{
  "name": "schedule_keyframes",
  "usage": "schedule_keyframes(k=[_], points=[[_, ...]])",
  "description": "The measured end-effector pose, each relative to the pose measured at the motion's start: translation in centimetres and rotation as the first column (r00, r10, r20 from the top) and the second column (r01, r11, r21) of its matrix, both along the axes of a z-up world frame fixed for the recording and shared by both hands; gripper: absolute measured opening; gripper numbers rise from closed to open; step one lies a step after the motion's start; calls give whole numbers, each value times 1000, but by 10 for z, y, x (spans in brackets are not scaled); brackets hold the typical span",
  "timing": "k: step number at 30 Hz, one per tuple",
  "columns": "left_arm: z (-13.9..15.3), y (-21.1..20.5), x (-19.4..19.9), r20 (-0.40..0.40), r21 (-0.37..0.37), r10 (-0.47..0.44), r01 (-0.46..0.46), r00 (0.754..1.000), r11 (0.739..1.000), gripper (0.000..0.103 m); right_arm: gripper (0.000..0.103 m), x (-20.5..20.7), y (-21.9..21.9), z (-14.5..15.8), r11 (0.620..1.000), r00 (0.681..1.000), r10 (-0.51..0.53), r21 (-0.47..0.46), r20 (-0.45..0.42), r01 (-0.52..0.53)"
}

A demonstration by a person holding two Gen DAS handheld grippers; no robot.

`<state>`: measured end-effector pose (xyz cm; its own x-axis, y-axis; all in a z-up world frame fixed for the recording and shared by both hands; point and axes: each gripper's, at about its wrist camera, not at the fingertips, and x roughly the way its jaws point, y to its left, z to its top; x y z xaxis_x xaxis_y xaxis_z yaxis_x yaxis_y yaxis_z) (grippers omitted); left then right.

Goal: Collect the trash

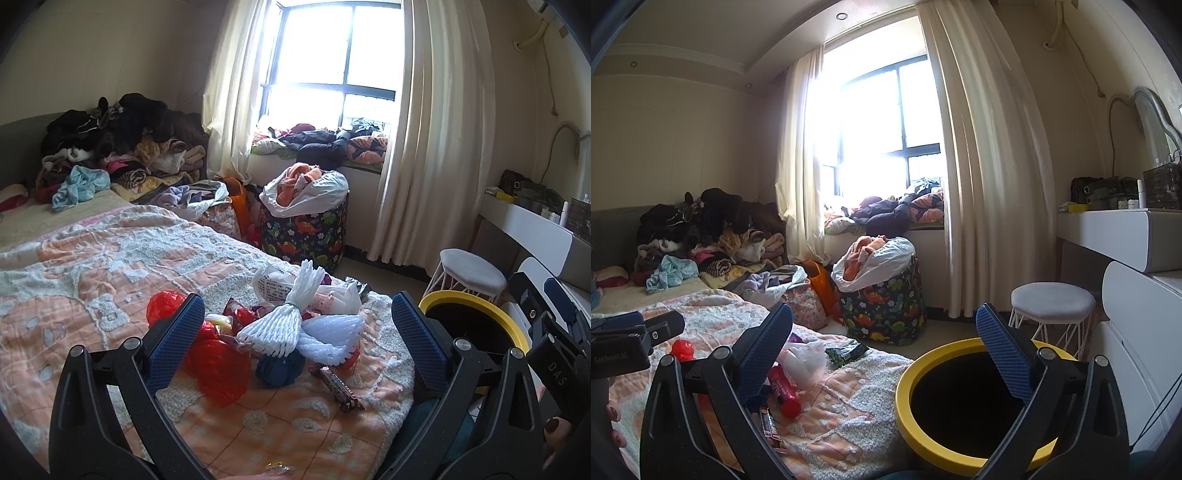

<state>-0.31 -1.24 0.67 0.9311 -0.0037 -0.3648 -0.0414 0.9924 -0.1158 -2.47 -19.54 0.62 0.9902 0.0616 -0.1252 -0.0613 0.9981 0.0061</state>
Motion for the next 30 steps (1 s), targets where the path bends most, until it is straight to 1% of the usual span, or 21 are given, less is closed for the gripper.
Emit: schedule_keyframes(k=[6,9,17,25,30], points=[[1,-2,1,-2,-1,1,-1,1000,1000,93,97,-1,2,-2,1000,1000,4,1,-6,-4],[-4,4,2,-7,-7,9,-9,1000,1000,93,97,1,1,-2,1000,1000,15,8,-16,-14],[-9,24,3,-8,-35,54,-54,998,998,93,97,9,16,3,992,991,127,3,-49,-127],[-12,48,6,-21,-62,104,-105,994,992,93,97,21,45,2,971,965,237,-3,-115,-239],[-16,64,8,-33,-90,119,-122,992,988,93,97,32,63,-3,956,941,291,30,-173,-290]])
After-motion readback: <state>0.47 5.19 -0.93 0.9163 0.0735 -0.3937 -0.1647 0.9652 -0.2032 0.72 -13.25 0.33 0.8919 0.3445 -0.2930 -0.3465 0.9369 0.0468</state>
